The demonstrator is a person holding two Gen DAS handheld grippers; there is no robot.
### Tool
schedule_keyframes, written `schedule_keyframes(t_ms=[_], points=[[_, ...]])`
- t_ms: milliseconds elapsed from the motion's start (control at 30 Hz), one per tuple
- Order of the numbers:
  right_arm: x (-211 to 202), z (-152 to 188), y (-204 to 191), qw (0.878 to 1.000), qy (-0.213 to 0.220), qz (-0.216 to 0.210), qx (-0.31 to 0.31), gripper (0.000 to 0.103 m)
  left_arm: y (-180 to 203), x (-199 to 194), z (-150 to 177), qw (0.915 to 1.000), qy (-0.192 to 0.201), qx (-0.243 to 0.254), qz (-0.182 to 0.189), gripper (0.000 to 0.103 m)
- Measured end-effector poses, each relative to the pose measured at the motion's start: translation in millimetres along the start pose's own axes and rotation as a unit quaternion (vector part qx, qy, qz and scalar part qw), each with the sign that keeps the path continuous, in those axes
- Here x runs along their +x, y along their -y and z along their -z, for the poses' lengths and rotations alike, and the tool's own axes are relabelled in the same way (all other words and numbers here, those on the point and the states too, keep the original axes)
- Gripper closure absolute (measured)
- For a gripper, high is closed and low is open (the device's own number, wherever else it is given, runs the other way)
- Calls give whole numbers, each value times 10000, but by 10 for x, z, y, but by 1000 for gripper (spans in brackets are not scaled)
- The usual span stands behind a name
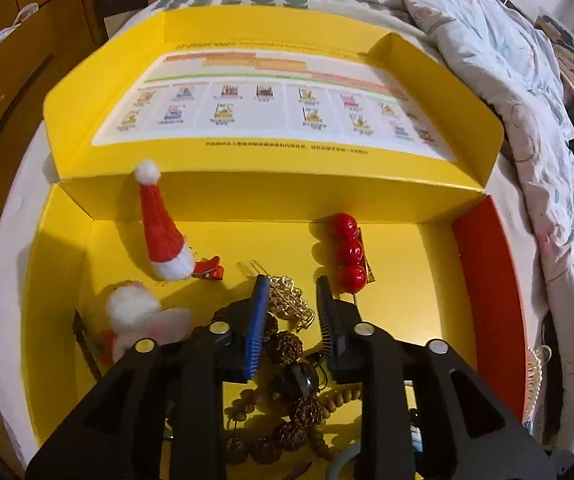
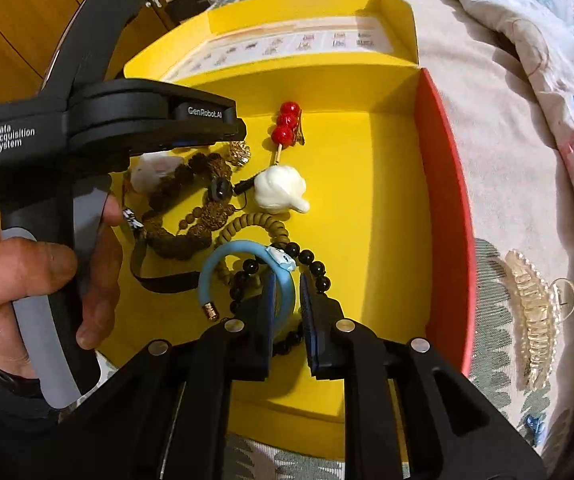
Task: Organize jewelry
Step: 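Carry the hairpin and bangle into the yellow box and open both tools, then close the left tool on the pearl claw clip while the right tool grasps the blue bunny clip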
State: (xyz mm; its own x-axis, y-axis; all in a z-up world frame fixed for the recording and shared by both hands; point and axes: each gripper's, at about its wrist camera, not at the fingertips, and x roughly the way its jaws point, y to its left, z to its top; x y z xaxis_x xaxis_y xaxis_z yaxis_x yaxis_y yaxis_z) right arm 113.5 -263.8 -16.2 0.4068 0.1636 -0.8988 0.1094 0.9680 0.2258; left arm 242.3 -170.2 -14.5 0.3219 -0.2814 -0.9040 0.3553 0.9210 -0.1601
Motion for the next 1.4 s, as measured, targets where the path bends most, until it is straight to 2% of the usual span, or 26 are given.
schedule_keyframes(t_ms=[133,300,400,533,767,1000,1033,1067,1133,1167,1400], points=[[-125,1,46,9998,165,13,59,85,-10,-130,25,9999,114,18,-26,70],[-541,40,153,9978,650,54,67,84,-32,-326,101,9997,219,-20,62,67],[-857,115,307,9956,915,135,140,84,-26,-527,214,9993,356,-18,143,58],[-1175,321,678,9930,1013,354,502,83,87,-788,435,9980,551,92,291,50],[-1370,785,1191,9865,820,977,1023,83,600,-1078,761,9947,592,561,629,44],[-1352,1148,1406,9853,267,1385,959,83,1209,-1236,994,9894,638,1033,791,35],[-1339,1183,1429,9854,210,1389,965,81,1296,-1233,1019,9888,620,1097,805,32],[-1323,1223,1453,9853,140,1402,966,75,1362,-1226,1040,9883,604,1142,809,30],[-1293,1270,1479,9852,89,1418,956,58,1526,-1189,1057,9877,597,1220,776,21],[-1267,1294,1492,9856,73,1405,935,47,1569,-1173,1062,9877,598,1233,758,20],[-1157,1363,1601,9876,11,1266,924,45,1988,-950,1041,9887,357,1297,664,20]])
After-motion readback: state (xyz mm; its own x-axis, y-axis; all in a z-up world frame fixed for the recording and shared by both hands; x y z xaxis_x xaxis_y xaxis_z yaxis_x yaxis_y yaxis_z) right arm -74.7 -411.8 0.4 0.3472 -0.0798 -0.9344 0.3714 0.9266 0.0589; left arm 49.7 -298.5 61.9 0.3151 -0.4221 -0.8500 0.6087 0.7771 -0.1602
